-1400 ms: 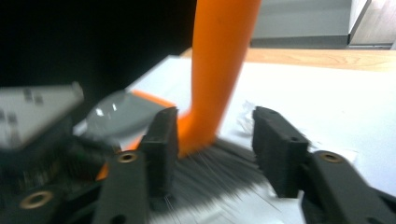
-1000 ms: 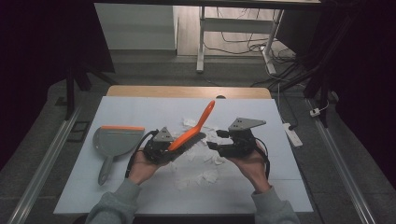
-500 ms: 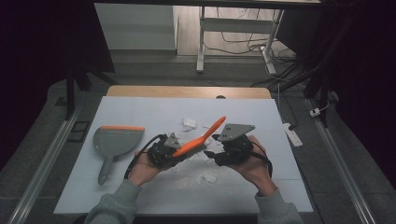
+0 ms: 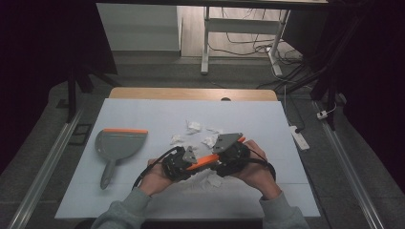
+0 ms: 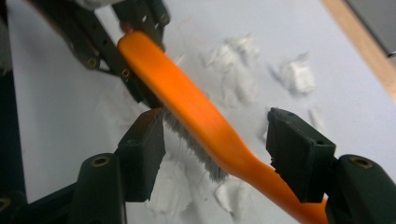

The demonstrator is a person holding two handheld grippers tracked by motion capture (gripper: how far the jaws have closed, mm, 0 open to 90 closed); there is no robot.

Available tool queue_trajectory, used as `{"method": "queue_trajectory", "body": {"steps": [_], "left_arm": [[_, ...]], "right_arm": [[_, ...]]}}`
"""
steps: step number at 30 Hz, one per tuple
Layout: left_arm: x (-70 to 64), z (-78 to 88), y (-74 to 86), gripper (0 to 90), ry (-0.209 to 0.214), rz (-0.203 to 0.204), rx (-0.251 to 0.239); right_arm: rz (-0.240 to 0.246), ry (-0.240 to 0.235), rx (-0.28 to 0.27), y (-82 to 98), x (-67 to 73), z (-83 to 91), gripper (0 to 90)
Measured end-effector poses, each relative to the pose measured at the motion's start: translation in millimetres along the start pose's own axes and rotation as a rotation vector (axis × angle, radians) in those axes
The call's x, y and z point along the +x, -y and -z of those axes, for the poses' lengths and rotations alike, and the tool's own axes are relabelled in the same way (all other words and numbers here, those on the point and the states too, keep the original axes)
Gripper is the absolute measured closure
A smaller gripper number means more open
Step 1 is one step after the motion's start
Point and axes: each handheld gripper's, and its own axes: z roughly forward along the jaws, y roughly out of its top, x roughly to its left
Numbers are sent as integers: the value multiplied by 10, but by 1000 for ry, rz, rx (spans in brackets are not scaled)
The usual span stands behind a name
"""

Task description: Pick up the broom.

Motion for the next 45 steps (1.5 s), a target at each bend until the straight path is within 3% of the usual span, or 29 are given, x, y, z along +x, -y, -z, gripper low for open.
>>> {"method": "queue_trajectory", "body": {"steps": [1, 3, 12, 15, 21, 26, 27, 29, 30, 33, 36, 39, 41, 44, 45], "left_arm": [[-32, 1, -4, 803, -18, -32, 1], [-61, 10, -18, 803, -19, -54, 7], [-106, 17, -34, 803, 14, -97, 3], [-120, 37, -37, 804, 22, -111, -7], [-72, 68, -13, 802, 52, -116, -25], [-21, 120, 25, 759, 52, -117, -69], [16, 173, 47, 738, 23, -101, -112], [32, 197, 58, 681, 25, -94, -131], [38, 240, 76, 636, -10, -79, -167], [45, 313, 102, 497, -52, -41, -226], [59, 374, 128, 369, -75, -17, -248], [85, 464, 200, 325, -115, 29, -281], [114, 527, 267, 318, -140, 66, -298], [160, 605, 391, 306, -182, 120, -310], [176, 629, 442, 306, -194, 141, -311]], "right_arm": [[7, -9, 20, 0, 11, -25, 389], [32, -35, 64, 4, 26, -86, 416], [96, -63, 167, 45, 69, -246, 566], [120, -77, 169, 59, 68, -256, 588], [226, -77, 171, 76, 111, -251, 648], [238, -91, 137, 73, 128, -192, 687], [235, -93, 126, 74, 124, -181, 697], [208, -104, 94, 77, 101, -155, 702], [189, -106, 82, 77, 90, -142, 703], [137, -118, 46, 95, 37, -114, 704], [86, -111, 14, 133, -35, -81, 704], [22, -106, -32, 190, -116, -37, 704], [5, -107, -44, 209, -146, -23, 705], [-59, -80, -84, 279, -244, 32, 704], [-59, -80, -84, 279, -244, 32, 704]]}}
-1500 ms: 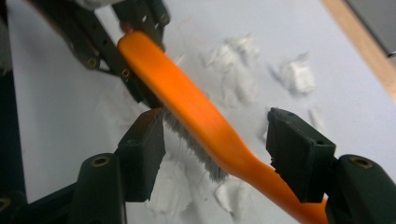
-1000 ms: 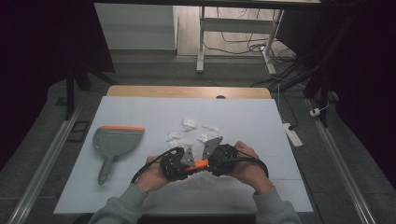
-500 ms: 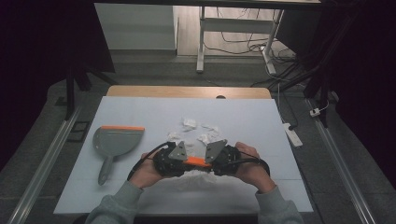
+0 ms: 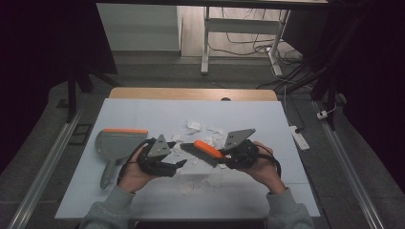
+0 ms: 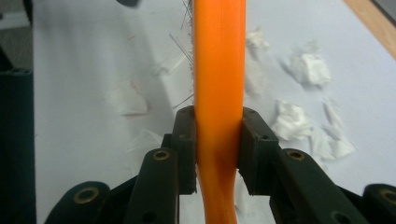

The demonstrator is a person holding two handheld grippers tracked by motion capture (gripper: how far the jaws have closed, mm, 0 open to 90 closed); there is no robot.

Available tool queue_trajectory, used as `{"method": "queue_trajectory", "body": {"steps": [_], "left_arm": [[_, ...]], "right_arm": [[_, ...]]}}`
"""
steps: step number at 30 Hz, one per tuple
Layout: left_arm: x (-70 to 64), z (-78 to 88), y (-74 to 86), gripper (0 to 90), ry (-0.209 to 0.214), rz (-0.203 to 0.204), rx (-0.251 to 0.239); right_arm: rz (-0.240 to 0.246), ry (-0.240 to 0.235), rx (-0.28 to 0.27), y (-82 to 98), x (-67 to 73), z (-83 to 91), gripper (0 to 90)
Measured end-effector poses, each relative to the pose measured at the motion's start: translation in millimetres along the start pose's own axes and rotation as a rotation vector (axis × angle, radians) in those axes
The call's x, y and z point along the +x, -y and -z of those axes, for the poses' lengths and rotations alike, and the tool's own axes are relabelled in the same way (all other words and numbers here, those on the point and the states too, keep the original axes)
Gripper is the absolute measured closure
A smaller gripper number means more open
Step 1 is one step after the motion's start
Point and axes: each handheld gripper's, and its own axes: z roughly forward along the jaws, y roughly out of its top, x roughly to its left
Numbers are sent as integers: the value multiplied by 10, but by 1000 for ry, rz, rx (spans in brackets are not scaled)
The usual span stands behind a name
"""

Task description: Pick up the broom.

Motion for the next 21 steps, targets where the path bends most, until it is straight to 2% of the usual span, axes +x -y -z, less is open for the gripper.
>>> {"method": "queue_trajectory", "body": {"steps": [5, 9, 13, 17, 21], "left_arm": [[140, 154, 271, 296, -61, 76, 27], [268, 221, 482, 291, -130, 141, 59], [339, 289, 690, 285, -177, 209, 72], [359, 340, 883, 283, -201, 247, 96], [354, 361, 1000, 279, -211, 265, 106]], "right_arm": [[-95, 35, -53, 82, -118, 84, 705], [-163, 99, -66, 145, -204, 140, 704], [-233, 155, -78, 230, -285, 187, 704], [-276, 196, -81, 309, -359, 225, 704], [-303, 219, -84, 352, -406, 229, 705]]}}
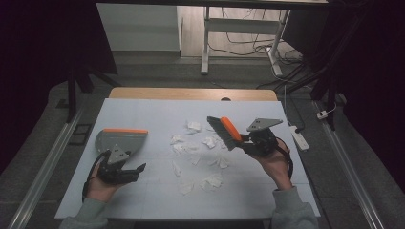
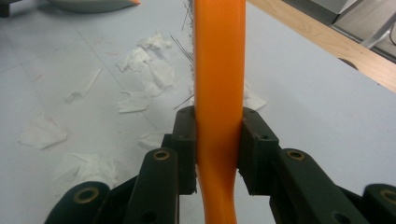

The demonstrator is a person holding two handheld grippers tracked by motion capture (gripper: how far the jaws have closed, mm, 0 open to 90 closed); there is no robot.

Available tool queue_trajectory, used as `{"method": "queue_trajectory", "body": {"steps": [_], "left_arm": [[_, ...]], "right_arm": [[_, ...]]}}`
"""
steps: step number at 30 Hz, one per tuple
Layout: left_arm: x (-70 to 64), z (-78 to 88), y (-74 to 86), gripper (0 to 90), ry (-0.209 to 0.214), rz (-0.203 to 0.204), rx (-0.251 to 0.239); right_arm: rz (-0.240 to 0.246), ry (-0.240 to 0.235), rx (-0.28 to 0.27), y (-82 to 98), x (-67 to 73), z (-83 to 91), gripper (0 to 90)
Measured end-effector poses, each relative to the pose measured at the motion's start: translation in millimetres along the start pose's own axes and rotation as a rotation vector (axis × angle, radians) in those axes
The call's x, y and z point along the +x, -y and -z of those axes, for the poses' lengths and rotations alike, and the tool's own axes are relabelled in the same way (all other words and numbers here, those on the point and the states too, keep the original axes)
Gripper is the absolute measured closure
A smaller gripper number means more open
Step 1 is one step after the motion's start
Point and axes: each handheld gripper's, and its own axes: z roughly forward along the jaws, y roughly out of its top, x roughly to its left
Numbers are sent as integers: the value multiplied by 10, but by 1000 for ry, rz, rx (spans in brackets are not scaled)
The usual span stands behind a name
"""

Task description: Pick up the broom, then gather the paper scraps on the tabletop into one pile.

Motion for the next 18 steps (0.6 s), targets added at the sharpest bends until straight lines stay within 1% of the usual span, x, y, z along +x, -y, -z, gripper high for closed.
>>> {"method": "queue_trajectory", "body": {"steps": [10, 13, 18], "left_arm": [[50, -28, 69, 279, 2, 10, 2], [52, -46, 89, 280, 1, 15, 5], [42, -76, 97, 272, 4, 9, 15]], "right_arm": [[-12, 22, 27, 40, -59, -62, 706], [-9, 28, 31, 40, -67, -71, 706], [-4, 38, 37, 28, -86, -86, 706]]}}
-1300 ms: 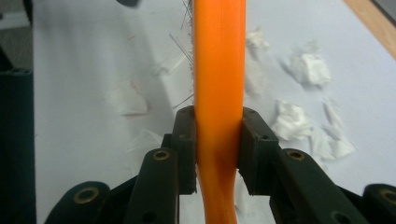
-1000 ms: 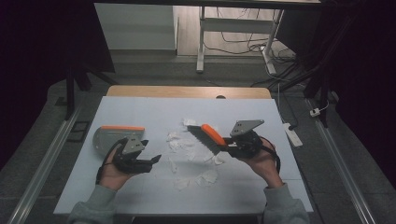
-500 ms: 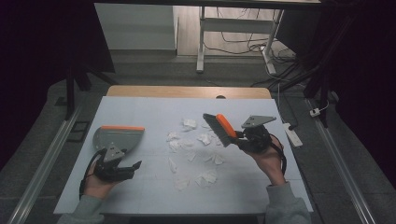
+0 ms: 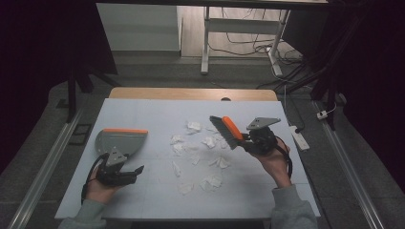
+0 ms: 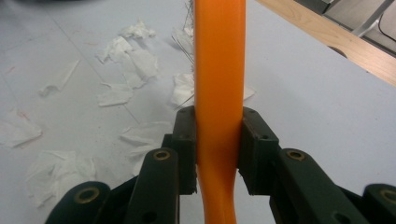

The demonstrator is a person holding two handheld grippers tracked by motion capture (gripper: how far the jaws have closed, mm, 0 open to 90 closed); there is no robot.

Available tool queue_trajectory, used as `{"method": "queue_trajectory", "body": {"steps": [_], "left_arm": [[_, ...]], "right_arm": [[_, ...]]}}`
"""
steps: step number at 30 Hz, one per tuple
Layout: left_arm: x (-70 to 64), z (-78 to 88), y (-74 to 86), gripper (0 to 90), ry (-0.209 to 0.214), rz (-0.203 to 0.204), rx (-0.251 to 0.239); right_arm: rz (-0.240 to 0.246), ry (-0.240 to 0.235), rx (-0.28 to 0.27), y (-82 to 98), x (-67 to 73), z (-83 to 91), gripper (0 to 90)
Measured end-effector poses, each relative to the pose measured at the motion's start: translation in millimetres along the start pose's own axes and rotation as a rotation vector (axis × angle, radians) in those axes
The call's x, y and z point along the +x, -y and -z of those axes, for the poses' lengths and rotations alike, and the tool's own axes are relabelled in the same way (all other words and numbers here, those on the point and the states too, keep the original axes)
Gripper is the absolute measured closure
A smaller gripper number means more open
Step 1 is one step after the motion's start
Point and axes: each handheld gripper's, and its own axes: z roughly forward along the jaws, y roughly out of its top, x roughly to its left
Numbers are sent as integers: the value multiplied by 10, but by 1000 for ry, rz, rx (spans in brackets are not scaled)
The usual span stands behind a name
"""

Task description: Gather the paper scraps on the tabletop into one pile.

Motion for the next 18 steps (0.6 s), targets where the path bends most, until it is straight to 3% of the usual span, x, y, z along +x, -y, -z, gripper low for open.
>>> {"method": "queue_trajectory", "body": {"steps": [3, 8, 13, 18], "left_arm": [[0, 0, -1, 273, 4, -11, -1], [19, -5, -3, 273, 19, -4, -17], [2, -23, 7, 273, 34, -18, -17], [10, 6, 28, 273, 34, -9, -36]], "right_arm": [[-18, 9, 21, -47, -47, -15, 706], [-1, 35, 117, -285, -187, -127, 706], [13, 65, 240, -577, -374, -354, 706], [-1, 80, 326, -750, -498, -579, 706]]}}
